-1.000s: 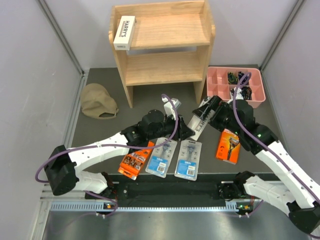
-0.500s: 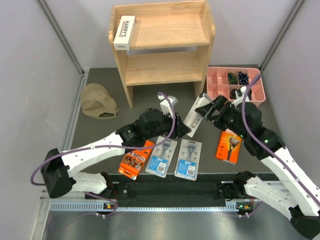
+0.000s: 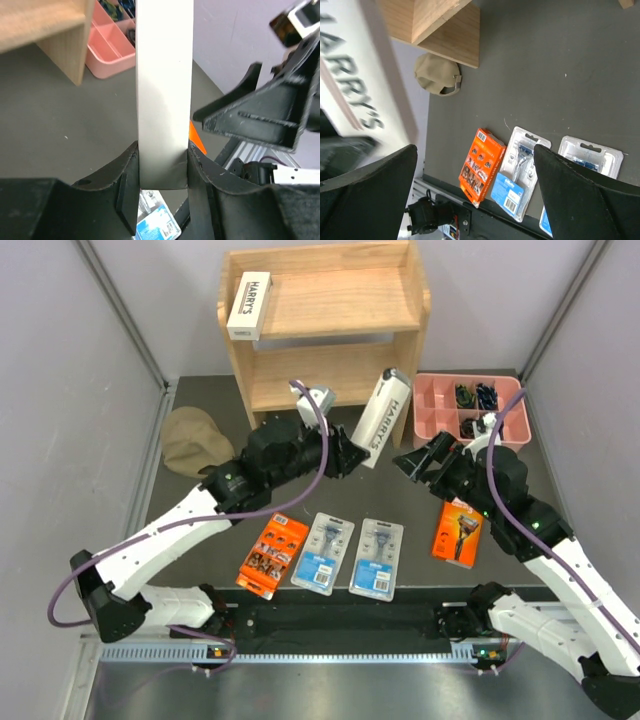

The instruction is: Place and organize the shaving razors onto the shelf

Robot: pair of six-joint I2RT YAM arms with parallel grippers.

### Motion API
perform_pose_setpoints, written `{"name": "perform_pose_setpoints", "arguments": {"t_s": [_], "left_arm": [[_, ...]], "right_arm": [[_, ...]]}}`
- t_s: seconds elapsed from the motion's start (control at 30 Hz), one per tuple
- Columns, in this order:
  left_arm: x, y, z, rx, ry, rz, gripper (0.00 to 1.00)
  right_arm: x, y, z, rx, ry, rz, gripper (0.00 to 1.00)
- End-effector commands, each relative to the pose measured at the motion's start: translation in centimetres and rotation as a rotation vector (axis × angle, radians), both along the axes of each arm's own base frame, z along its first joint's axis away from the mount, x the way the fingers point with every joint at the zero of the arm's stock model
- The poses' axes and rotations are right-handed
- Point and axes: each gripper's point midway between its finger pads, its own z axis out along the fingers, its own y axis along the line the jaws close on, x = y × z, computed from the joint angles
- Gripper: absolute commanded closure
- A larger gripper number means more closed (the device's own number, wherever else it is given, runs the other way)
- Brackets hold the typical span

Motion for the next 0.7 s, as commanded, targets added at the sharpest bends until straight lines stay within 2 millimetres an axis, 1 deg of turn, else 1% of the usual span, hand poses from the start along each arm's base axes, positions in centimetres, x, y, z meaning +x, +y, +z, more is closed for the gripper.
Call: {"name": "perform_pose_setpoints", "arguments": {"t_s": [0.0,0.03,0.1,0.13,0.2,0.23,0.27,0.3,0.33,0.4,0.43,0.47,0.5,0.53,0.6,0.63,0.67], "left_arm": [[0.9,1.6,6.6,-0.069,-0.129,-0.005,1.0],[1.6,2.2,8.0,-0.086,-0.149,0.012,1.0],[1.8,2.6,9.2,-0.098,-0.158,-0.002,1.0],[2.6,3.3,10.4,-0.115,-0.173,0.012,1.0],[2.8,3.4,11.7,-0.144,-0.181,-0.018,1.0],[3.5,3.8,12.9,-0.155,-0.193,-0.012,1.0],[3.9,3.9,13.4,-0.161,-0.192,-0.013,1.0],[4.2,3.5,13.3,-0.158,-0.176,-0.04,1.0],[4.6,4.1,14.9,-0.179,-0.197,-0.036,1.0],[4.9,4.2,16.1,-0.209,-0.194,-0.044,1.0],[5.3,4.4,17.1,-0.225,-0.204,-0.048,1.0],[5.5,4.5,17.7,-0.245,-0.196,-0.053,1.0],[6.1,4.4,17.7,-0.249,-0.183,-0.051,1.0],[6.3,5.0,18.9,-0.268,-0.199,-0.048,1.0],[6.9,5.5,19.7,-0.299,-0.182,-0.035,1.0],[7.5,6.1,20.3,-0.313,-0.184,-0.018,1.0],[7.7,6.2,20.5,-0.33,-0.166,-0.018,1.0]], "right_arm": [[0.1,0.2,2.9,0.027,-0.078,0.017,0.01],[0.1,0.3,2.8,0.027,-0.074,0.023,0.01],[0.2,0.4,2.5,0.023,-0.068,0.026,0.01],[0.2,0.5,2.5,0.022,-0.068,0.03,0.01],[0.3,0.5,2.2,0.017,-0.063,0.03,0.01],[0.2,0.5,2.1,0.017,-0.061,0.032,0.01],[0.3,0.5,2.1,0.014,-0.061,0.031,0.01],[0.3,0.5,1.9,0.012,-0.057,0.029,0.01],[0.3,0.6,1.9,0.012,-0.057,0.031,0.01],[0.4,0.6,1.8,0.008,-0.057,0.032,0.01],[0.5,0.6,1.6,0.006,-0.053,0.032,0.01],[0.5,0.6,1.6,0.005,-0.054,0.032,0.01],[0.3,0.9,1.5,0.008,-0.049,0.053,0.01],[0.3,1.0,1.4,0.005,-0.045,0.058,0.01],[0.3,1.1,1.2,0.0,-0.041,0.061,0.01],[0.2,1.0,1.2,-0.003,-0.043,0.062,0.01],[0.2,1.0,1.1,-0.004,-0.04,0.062,0.01]]}}
